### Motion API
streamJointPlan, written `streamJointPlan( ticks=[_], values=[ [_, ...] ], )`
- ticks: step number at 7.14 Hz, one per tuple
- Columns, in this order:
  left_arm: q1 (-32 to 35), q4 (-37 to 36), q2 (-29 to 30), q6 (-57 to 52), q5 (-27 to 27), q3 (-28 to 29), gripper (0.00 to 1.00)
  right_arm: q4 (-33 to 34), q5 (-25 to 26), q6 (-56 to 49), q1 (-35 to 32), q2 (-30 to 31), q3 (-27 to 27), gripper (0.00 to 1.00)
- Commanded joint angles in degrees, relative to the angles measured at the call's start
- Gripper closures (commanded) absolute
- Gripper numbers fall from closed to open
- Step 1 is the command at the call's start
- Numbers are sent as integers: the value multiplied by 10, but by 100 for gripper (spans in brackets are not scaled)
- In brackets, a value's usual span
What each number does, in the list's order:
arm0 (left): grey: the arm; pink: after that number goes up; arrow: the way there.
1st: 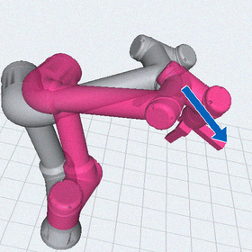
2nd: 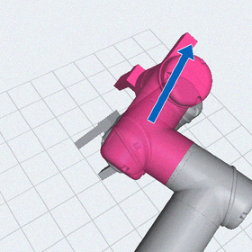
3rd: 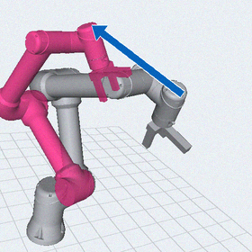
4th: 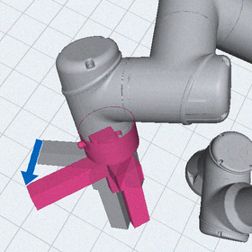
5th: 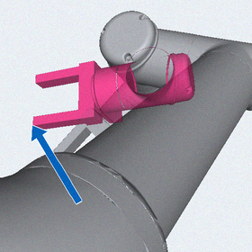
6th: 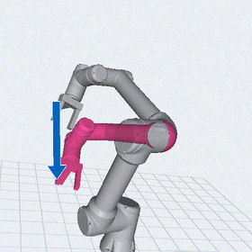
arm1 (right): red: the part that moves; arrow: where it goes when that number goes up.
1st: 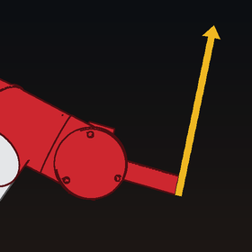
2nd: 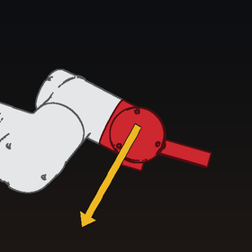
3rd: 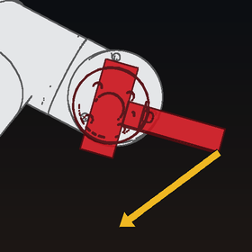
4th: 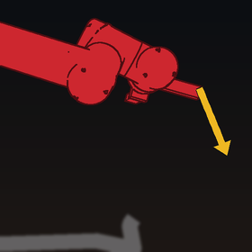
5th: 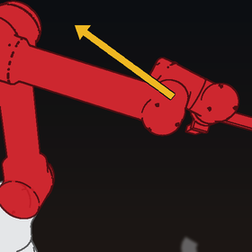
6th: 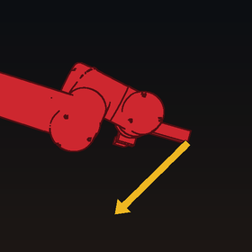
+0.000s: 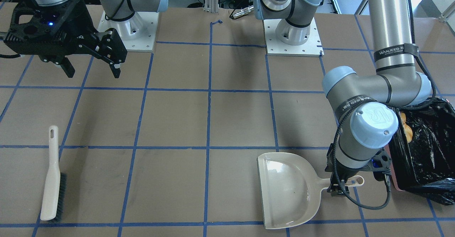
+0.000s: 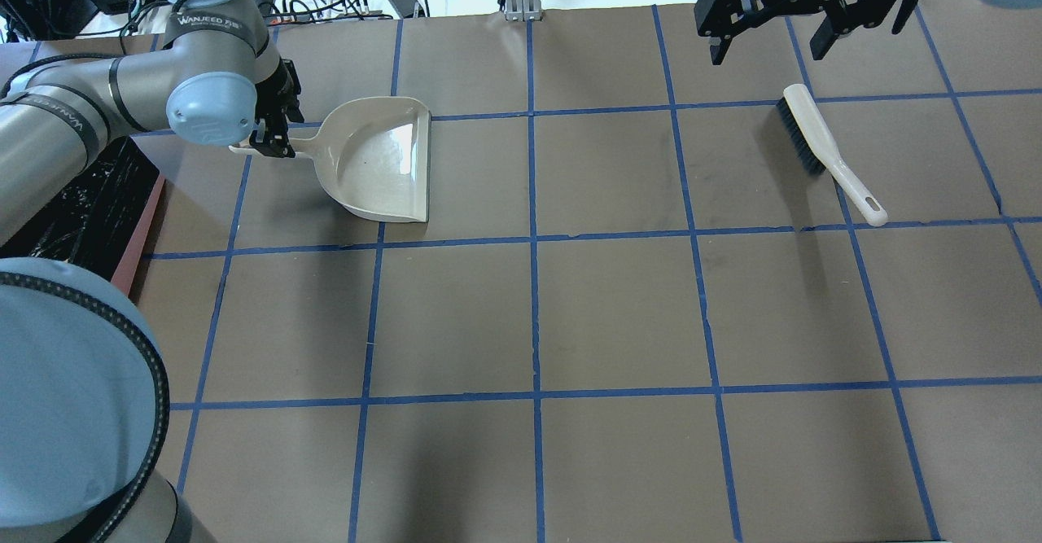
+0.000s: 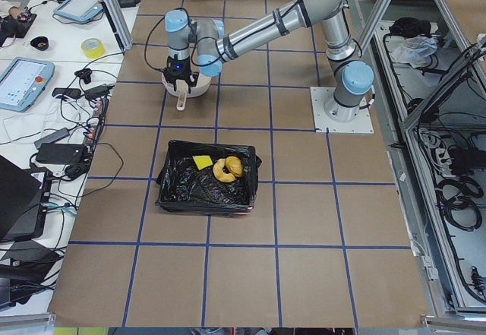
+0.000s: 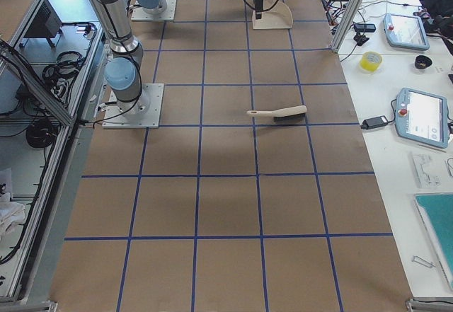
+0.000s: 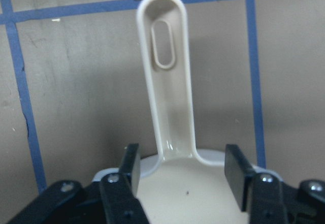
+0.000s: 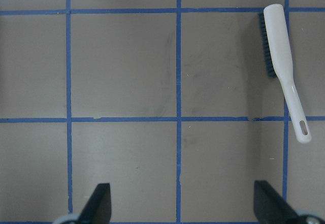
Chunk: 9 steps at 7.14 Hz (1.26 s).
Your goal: Sweep and dump trash into bin
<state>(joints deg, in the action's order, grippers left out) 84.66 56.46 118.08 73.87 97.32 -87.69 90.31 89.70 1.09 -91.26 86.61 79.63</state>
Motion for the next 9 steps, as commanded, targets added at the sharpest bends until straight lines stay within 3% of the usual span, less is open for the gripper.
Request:
streamJointPlan(
  ticks=[1, 2, 3, 4, 6, 8, 9],
  values=[
    [18, 2, -55, -262, 6, 13, 22, 6, -1, -5, -3, 0, 0, 0],
    [17, 4, -87, -334, 18, 16, 5, 5, -1, -5, -6, 0, -1, 0],
    [27, 12, -124, -343, 92, 3, 1, 5, -1, -5, -5, 0, 1, 0],
    [40, 44, -160, -360, 61, -12, 0, 6, -1, -5, -6, 0, 1, 0],
    [49, 41, -171, -334, 53, -39, 0, 6, -1, -5, -6, 0, 2, 0],
    [69, 109, -186, -417, -29, -50, 0, 6, 1, -5, -6, 0, 2, 0],
    [78, 123, -215, -421, -30, -55, 0, 6, 6, -6, -6, 0, 2, 0]
  ],
)
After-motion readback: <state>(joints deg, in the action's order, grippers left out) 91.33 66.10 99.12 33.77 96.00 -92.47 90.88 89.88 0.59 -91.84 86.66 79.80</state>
